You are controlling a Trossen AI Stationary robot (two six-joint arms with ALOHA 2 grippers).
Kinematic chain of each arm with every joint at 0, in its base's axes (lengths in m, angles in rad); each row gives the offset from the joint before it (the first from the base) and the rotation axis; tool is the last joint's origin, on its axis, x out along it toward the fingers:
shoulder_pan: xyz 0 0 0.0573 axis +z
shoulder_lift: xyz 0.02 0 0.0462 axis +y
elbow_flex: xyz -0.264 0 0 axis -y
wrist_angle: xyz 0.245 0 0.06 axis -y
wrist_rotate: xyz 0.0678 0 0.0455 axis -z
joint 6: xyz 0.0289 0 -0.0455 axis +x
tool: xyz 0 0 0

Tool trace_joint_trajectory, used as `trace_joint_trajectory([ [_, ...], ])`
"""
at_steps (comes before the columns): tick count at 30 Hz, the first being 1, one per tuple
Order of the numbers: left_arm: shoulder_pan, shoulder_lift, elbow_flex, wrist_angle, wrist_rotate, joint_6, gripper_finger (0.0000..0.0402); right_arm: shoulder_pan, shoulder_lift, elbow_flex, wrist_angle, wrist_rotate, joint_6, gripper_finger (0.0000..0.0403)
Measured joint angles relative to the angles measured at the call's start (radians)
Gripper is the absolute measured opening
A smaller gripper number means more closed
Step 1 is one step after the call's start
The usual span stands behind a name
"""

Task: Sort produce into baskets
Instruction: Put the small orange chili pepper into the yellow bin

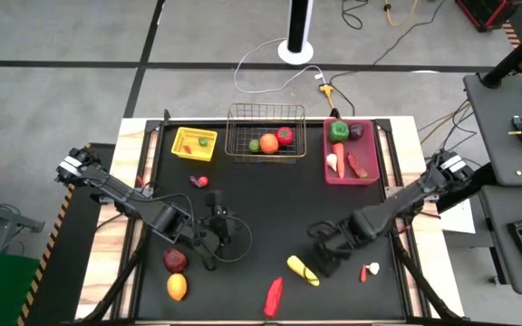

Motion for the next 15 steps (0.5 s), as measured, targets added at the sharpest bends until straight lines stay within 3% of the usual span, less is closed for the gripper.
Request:
trace_joint_trajectory([
  [15,0.026,0.0,0.0,0.015,-0.001,0.079,0.0125,0.329,0.038,0.0,0.0,0.004,0.675,0.0201],
])
